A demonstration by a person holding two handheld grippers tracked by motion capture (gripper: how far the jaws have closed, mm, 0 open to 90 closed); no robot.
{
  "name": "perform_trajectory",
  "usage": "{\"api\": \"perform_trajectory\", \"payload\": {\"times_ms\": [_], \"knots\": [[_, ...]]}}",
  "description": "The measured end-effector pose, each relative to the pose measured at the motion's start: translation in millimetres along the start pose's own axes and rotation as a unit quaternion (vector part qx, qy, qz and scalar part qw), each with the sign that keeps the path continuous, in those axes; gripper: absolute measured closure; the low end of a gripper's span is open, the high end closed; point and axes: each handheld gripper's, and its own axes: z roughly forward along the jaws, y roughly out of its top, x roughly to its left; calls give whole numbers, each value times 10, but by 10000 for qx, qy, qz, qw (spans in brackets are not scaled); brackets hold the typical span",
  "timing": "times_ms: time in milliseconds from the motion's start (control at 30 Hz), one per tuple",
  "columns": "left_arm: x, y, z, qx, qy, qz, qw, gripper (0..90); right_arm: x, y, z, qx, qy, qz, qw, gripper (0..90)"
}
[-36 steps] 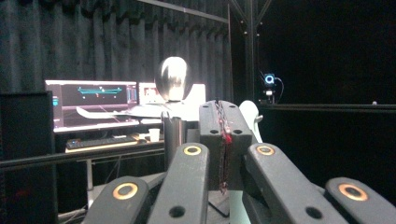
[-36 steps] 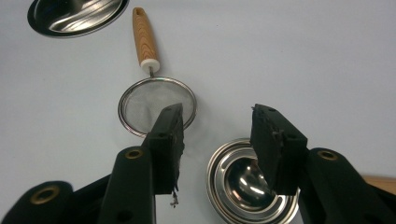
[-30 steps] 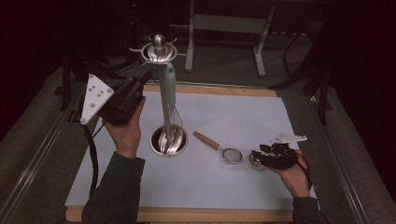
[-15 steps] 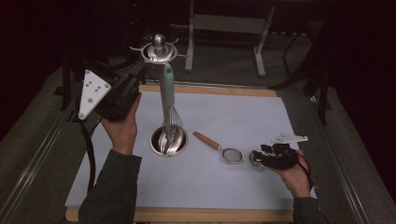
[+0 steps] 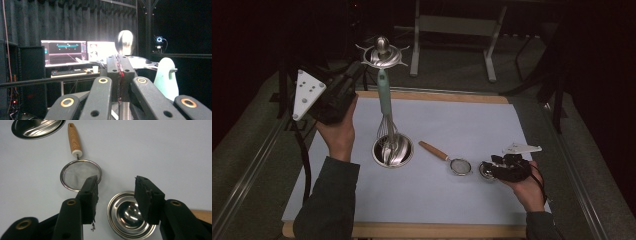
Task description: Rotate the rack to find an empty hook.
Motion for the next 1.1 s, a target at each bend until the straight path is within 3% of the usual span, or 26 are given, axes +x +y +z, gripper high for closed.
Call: {"api": "perform_trajectory", "payload": {"times_ms": [433,633,933,1100], "knots": [[111,-10,116,124,171,-58,9998,895,-5,-5,-1,1,3,18,10000,539],[161,-10,167,166,155,-144,9996,895,-3,-7,7,14,19,12,10000,540],[185,-10,195,250,167,-102,9995,894,-11,-12,8,20,24,16,10000,540],[217,-15,162,371,57,-77,9993,885,-21,-18,8,23,34,23,10000,541]]}}
